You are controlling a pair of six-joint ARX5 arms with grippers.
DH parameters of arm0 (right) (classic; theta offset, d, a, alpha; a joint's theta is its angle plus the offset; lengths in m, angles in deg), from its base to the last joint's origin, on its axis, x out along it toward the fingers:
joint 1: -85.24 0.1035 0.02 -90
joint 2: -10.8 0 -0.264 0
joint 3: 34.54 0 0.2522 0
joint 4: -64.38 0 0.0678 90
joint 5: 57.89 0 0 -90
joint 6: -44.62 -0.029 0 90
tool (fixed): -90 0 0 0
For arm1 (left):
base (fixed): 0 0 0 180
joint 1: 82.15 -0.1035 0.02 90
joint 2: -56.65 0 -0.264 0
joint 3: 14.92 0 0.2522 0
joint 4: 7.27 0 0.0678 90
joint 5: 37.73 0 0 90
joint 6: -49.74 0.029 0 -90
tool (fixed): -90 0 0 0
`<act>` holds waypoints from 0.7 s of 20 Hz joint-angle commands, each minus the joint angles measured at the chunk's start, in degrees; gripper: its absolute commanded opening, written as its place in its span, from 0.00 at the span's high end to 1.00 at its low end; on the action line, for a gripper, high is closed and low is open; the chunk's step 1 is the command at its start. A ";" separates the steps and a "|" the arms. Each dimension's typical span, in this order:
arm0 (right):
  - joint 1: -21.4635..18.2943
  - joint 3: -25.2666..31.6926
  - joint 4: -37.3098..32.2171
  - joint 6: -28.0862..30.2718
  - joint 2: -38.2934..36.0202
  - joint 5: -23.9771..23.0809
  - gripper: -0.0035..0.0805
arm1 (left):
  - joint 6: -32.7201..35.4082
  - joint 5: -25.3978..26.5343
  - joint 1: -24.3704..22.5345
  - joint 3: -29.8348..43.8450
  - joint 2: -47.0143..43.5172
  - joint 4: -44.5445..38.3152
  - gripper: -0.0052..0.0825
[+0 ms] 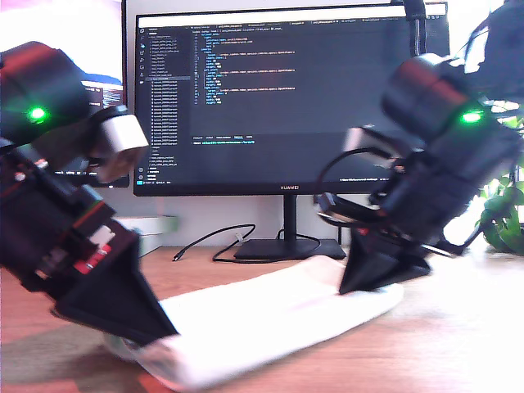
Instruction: Fold the tea towel to a neat square and place it to the right
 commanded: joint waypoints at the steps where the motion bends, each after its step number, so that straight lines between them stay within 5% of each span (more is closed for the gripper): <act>1: -0.09 -1.53 1.40 0.76 4.46 0.94 0.97 | -0.63 -0.15 2.51 2.34 2.12 2.23 0.96; 6: 2.05 -8.02 2.67 2.03 11.93 3.76 0.97 | -3.91 -0.09 6.03 2.10 2.12 -0.76 0.96; 14: 4.13 -13.88 2.51 2.86 13.25 3.76 0.97 | -6.21 0.39 6.14 -0.31 2.12 -3.13 0.96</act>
